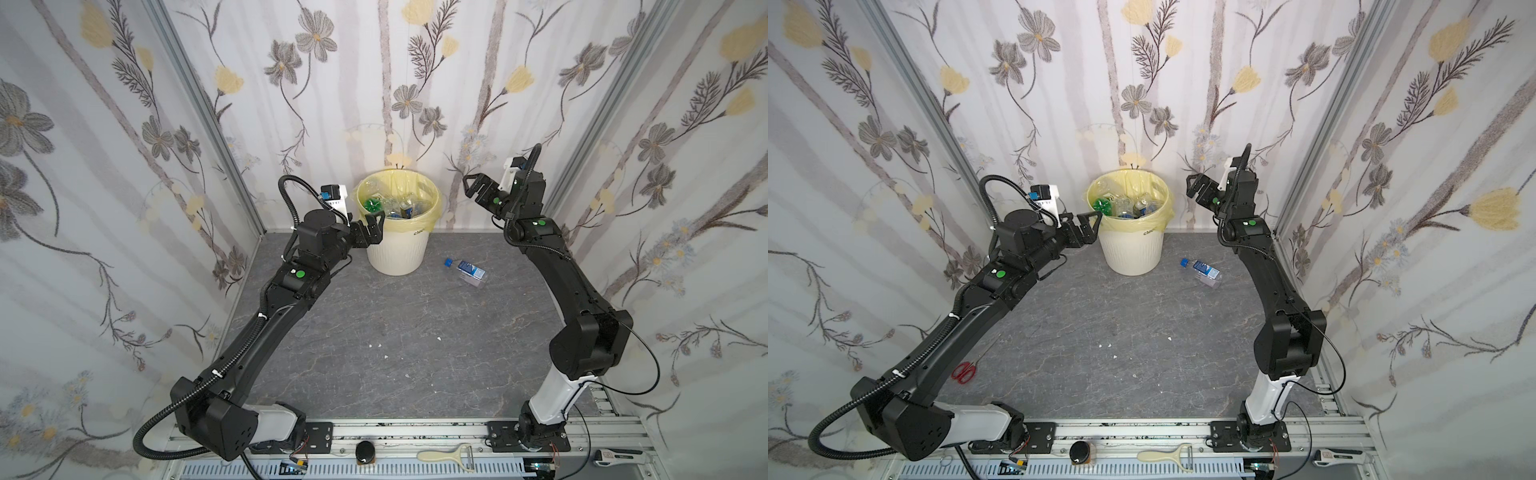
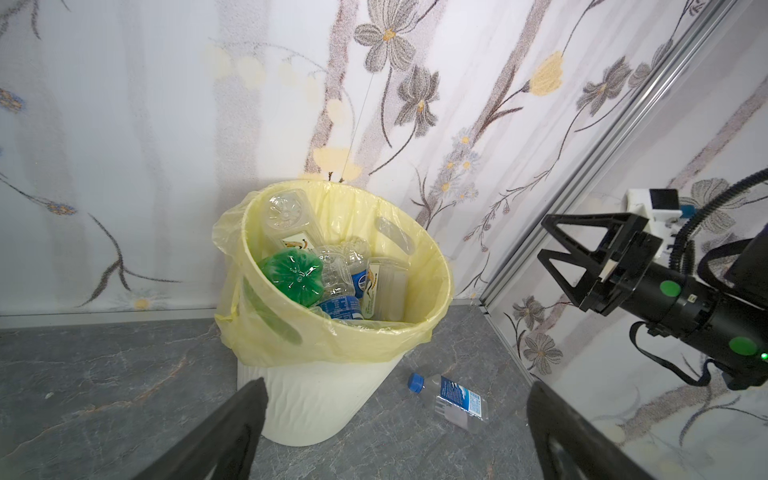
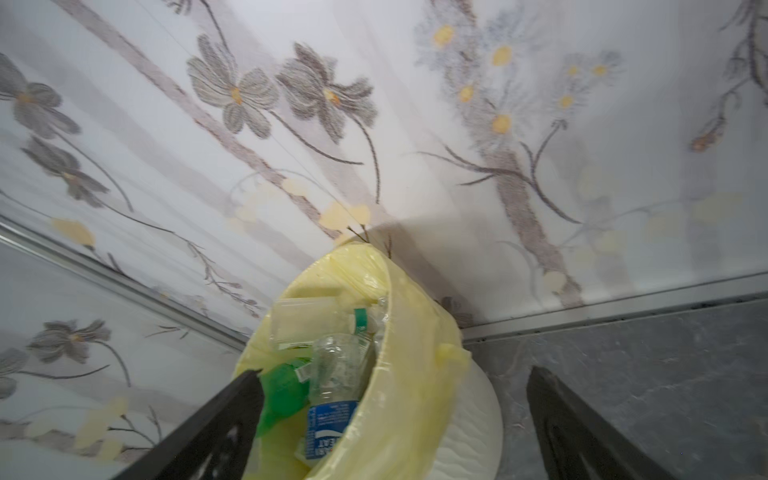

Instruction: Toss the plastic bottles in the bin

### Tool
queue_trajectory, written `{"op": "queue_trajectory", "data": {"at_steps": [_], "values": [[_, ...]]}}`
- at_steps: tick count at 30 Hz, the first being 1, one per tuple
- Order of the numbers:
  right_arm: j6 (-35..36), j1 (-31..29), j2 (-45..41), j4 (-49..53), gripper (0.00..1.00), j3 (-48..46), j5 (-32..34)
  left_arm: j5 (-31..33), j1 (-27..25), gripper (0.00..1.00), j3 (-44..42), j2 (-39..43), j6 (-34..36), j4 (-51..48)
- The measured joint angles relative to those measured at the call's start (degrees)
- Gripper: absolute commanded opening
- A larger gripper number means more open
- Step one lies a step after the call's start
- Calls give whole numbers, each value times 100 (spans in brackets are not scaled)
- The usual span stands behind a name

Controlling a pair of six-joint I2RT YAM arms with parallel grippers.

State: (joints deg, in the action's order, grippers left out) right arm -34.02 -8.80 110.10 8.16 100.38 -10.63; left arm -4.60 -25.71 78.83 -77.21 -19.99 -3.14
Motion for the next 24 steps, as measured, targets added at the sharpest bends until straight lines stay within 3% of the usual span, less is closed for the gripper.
{"op": "queue_trajectory", "data": {"at_steps": [6, 15, 24], "values": [[787, 155, 17, 872, 100, -776, 461, -160, -116, 100, -284, -175, -273, 44], [1862, 133, 505, 1923, 100, -892, 1176, -409, -612, 100, -1014, -461, -726, 431], [2752, -20, 1158, 2505, 99, -741, 2046, -568, -1071, 100, -1143, -964, -940, 769]]}}
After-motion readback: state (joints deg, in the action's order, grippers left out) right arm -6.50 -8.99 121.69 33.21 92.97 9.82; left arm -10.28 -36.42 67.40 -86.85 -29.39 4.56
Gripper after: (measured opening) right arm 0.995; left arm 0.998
